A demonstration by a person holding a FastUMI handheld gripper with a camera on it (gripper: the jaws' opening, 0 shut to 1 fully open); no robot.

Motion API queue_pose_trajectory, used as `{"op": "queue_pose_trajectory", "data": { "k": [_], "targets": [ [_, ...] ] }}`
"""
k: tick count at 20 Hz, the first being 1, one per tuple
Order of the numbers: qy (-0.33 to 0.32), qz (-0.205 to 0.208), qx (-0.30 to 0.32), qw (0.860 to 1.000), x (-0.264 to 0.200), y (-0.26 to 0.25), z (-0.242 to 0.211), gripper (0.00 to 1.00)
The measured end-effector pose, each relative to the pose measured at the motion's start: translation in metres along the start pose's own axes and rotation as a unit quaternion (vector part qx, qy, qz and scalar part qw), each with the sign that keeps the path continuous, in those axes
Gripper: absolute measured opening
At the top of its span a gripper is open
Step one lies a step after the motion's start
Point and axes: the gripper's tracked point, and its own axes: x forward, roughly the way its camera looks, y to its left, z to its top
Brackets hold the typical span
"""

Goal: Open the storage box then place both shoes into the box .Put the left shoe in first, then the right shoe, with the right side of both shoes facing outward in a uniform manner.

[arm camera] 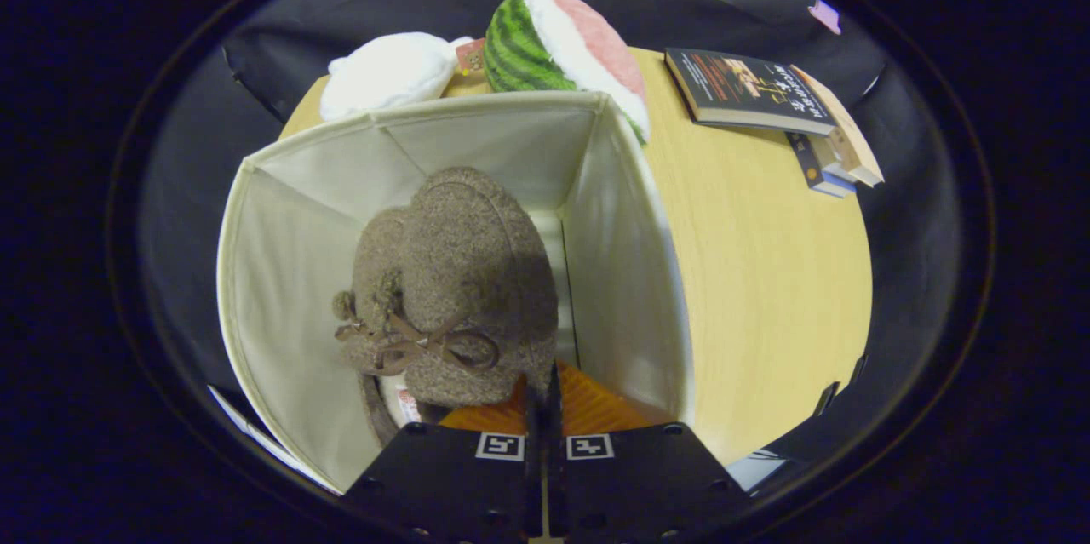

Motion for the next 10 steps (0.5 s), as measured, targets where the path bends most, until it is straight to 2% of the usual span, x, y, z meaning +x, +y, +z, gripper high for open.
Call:
{"op": "queue_pose_trajectory", "data": {
  "k": [5,8,10],
  "targets": [
    [-0.014,0.001,0.004,1.000,-0.007,-0.001,0.000,0.09],
    [-0.013,0.001,0.001,1.000,-0.018,-0.004,-0.007,0.18],
    [-0.013,0.023,0.001,1.000,-0.027,0.004,-0.013,0.29]
  ]
}}
